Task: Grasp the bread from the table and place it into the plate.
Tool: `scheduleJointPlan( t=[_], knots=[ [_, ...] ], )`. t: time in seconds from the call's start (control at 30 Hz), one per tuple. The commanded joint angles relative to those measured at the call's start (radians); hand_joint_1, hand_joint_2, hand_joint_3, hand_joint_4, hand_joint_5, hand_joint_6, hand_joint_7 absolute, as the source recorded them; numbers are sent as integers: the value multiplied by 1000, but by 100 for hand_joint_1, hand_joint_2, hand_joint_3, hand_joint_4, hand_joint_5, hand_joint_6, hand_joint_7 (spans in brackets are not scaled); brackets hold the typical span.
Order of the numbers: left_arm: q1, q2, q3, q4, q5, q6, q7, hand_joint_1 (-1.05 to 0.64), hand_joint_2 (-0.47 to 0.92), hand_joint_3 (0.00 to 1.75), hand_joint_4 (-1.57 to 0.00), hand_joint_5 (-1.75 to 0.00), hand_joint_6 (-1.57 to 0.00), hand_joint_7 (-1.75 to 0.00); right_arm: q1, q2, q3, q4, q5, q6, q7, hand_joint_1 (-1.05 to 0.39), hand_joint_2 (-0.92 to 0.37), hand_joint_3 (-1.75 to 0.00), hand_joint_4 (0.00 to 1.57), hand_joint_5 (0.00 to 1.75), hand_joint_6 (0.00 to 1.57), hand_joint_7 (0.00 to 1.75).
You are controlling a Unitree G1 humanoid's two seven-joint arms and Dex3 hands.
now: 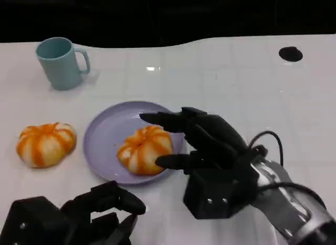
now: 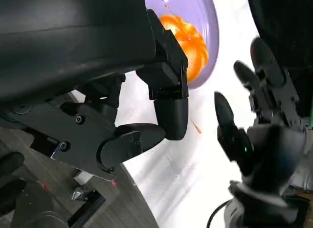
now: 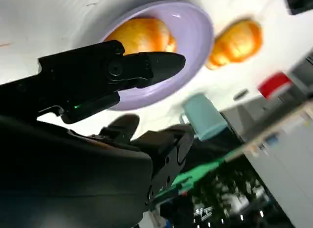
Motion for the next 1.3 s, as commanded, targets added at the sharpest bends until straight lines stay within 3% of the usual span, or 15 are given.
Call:
scheduleJointPlan(
  t=[0.03, 0.23, 0.27, 0.3, 0.37, 0.43, 0.47, 0.5, 0.6, 0.7, 0.97, 1.3],
  knots=[
    [-3, 3, 9, 3, -6, 10, 7, -24, 72, 84, -68, -175, -61, -132, 93, -34, -54, -92, 54, -63, -21, -48, -92, -25, 46, 113, 70, 33],
    [-8, -1, 14, 0, -13, 30, 8, -24, 72, 83, -68, -175, -61, -132, 204, -77, -106, -206, 95, -117, -8, -35, -89, -32, 56, 123, 73, 60],
    [-9, 0, 13, 1, -9, 29, 7, -24, 72, 83, -68, -175, -60, -132, 218, -86, -115, -215, 105, -127, -5, -34, -85, -41, 58, 125, 72, 68],
    [-10, 1, 12, 3, -7, 27, 6, -24, 73, 82, -67, -175, -60, -132, 228, -93, -123, -220, 113, -135, -2, -30, -69, -68, 60, 128, 73, 76],
    [-10, -1, 13, 4, -9, 28, 6, -24, 73, 82, -66, -175, -60, -132, 251, -113, -144, -223, 139, -169, 4, -24, -50, -100, 65, 132, 77, 83],
    [-10, -2, 13, 2, -11, 32, 7, -25, 73, 81, -66, -175, -60, -132, 263, -122, -157, -224, 154, -192, 8, -19, -43, -113, 68, 136, 80, 86],
    [-11, -1, 13, 3, -9, 33, 7, -25, 73, 81, -66, -175, -60, -132, 279, -135, -170, -238, 165, -198, 14, -16, -35, -129, 70, 148, 79, 99],
    [-12, 0, 13, 5, -8, 30, 6, -25, 73, 80, -66, -175, -60, -132, 296, -147, -184, -254, 176, -201, 21, -13, -32, -133, 72, 158, 78, 110],
    [-16, 2, 12, 9, -3, 27, 6, -27, 73, 79, -66, -175, -61, -132, 338, -179, -215, -299, 198, -200, 48, -10, -31, -136, 79, 172, 81, 125],
    [-20, 3, 13, 11, -3, 30, 5, -27, 73, 79, -66, -175, -62, -132, 377, -205, -242, -341, 217, -193, 75, -9, -26, -148, 85, 173, 85, 132],
    [-18, 9, 15, 16, 0, 19, 0, -27, 74, 79, -66, -175, -62, -132, 492, -238, -302, -461, 207, -146, 105, -7, -23, -150, 91, 172, 88, 135],
    [-18, 13, 23, 14, -10, 28, -3, -29, 75, 76, -65, -175, -62, -131, 601, -241, -357, -567, 177, -64, 107, -4, -19, -150, 91, 175, 86, 141]
  ],
)
